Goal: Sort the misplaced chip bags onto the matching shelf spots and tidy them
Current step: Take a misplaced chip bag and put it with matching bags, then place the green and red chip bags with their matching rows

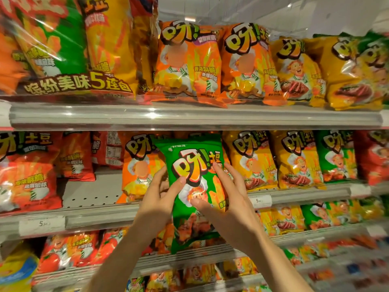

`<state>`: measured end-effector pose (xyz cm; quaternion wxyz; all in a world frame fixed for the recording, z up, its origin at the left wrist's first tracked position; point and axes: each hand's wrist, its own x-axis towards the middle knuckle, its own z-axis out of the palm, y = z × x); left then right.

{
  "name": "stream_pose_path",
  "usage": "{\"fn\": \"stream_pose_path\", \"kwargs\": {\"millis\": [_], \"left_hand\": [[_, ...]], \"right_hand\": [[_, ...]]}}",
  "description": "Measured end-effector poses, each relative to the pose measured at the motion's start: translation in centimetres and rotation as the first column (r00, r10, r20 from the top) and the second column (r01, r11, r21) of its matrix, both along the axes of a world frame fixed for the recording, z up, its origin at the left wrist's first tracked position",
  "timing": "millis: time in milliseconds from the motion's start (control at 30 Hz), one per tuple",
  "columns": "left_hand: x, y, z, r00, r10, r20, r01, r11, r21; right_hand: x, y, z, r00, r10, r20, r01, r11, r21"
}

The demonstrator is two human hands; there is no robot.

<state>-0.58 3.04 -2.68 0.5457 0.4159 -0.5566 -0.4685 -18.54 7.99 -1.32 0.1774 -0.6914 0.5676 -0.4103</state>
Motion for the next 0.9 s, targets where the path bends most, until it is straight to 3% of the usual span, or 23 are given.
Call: {"fn": "stream_pose_path", "kwargs": {"millis": [133,367,567,900], "left_hand": [[-2.5,0.6,-0.4,0.999,-0.028,-0.026,0.028,1.000,0.006],[-10.3,2.9,0.4,1.000,-0.014,0.027,0.015,1.000,-0.027],[-21.3,6.3,0.8,0.991,0.037,0.131,-0.037,0.999,0.002],[-39.9,9.0,1.2,0.980,-0.044,0.193,0.037,0.999,0.037]], "right_hand": [[-2.3,0.5,-0.4,0.999,-0.011,-0.037,0.011,1.000,-0.025],[-9.6,2.7,-0.3,0.998,-0.021,0.056,0.023,0.999,-0.038],[-21.0,6.0,-0.2,0.998,-0.033,0.055,0.034,0.999,-0.007],[-40.0,9.9,-0.4,0.991,-0.113,0.075,0.115,0.993,-0.023]]}}
